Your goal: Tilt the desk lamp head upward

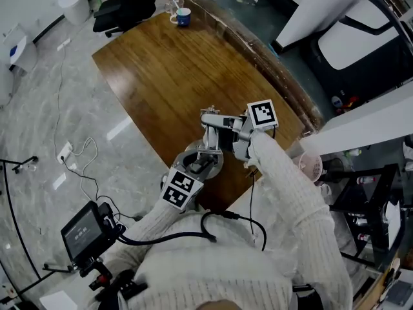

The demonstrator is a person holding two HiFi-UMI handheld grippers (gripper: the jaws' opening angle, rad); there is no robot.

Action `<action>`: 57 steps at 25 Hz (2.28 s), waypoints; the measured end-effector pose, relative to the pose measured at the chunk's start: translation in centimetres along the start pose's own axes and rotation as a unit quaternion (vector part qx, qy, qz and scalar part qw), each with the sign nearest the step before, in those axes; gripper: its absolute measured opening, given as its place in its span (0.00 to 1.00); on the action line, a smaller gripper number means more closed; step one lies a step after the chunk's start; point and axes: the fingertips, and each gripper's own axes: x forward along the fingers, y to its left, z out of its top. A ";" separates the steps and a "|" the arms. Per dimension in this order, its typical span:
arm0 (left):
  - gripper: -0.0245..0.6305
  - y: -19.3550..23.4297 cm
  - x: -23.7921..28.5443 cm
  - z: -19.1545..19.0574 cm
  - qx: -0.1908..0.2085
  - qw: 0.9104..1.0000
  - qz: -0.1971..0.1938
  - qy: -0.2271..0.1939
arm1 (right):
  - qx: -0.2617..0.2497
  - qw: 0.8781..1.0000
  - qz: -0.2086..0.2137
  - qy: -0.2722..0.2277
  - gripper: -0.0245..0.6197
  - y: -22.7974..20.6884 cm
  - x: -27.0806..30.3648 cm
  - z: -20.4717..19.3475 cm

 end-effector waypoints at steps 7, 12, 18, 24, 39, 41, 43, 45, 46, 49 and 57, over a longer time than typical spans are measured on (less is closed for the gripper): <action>0.32 0.3 0.2 0.0 -0.016 1.000 0.002 0.005 | -0.124 0.992 0.013 -0.013 0.26 3.5 0.2 1.2; 0.32 0.4 0.2 0.3 -0.028 1.000 0.003 0.003 | -0.307 0.952 -0.005 -0.012 0.26 7.7 -0.2 1.6; 0.33 0.1 0.2 0.0 -0.051 0.999 0.002 0.004 | -0.494 0.869 -0.015 -0.018 0.26 11.8 -0.8 -0.3; 0.34 0.4 0.3 -0.1 -0.057 0.998 0.012 -0.002 | -0.636 0.770 -0.050 -0.013 0.28 14.3 -0.7 -2.7; 0.36 0.7 0.9 0.1 -0.066 0.998 0.002 0.009 | -0.777 0.625 -0.079 -0.021 0.32 14.7 -1.1 -5.5; 0.36 0.8 1.0 0.1 -0.066 0.998 0.001 0.009 | -0.783 0.617 -0.073 -0.025 0.32 14.8 -1.1 -5.5; 0.36 0.9 1.0 0.1 -0.068 0.998 -0.001 0.010 | -0.786 0.614 -0.069 -0.027 0.32 14.8 -1.1 -5.5; 0.36 0.9 1.1 0.2 -0.069 0.998 -0.002 0.010 | -0.787 0.612 -0.069 -0.026 0.32 14.8 -1.1 -5.4; 0.36 0.9 1.1 0.2 -0.069 0.998 -0.001 0.010 | -0.786 0.613 -0.069 -0.027 0.32 14.8 -1.0 -5.3; 0.36 1.3 1.1 0.1 -0.067 0.998 0.001 0.008 | -0.770 0.634 -0.066 -0.035 0.32 14.8 -0.8 -5.0; 0.36 -2.4 -0.6 1.7 -0.054 0.998 -0.004 -0.015 | -0.678 0.729 -0.019 -0.095 0.54 17.9 -3.2 -6.2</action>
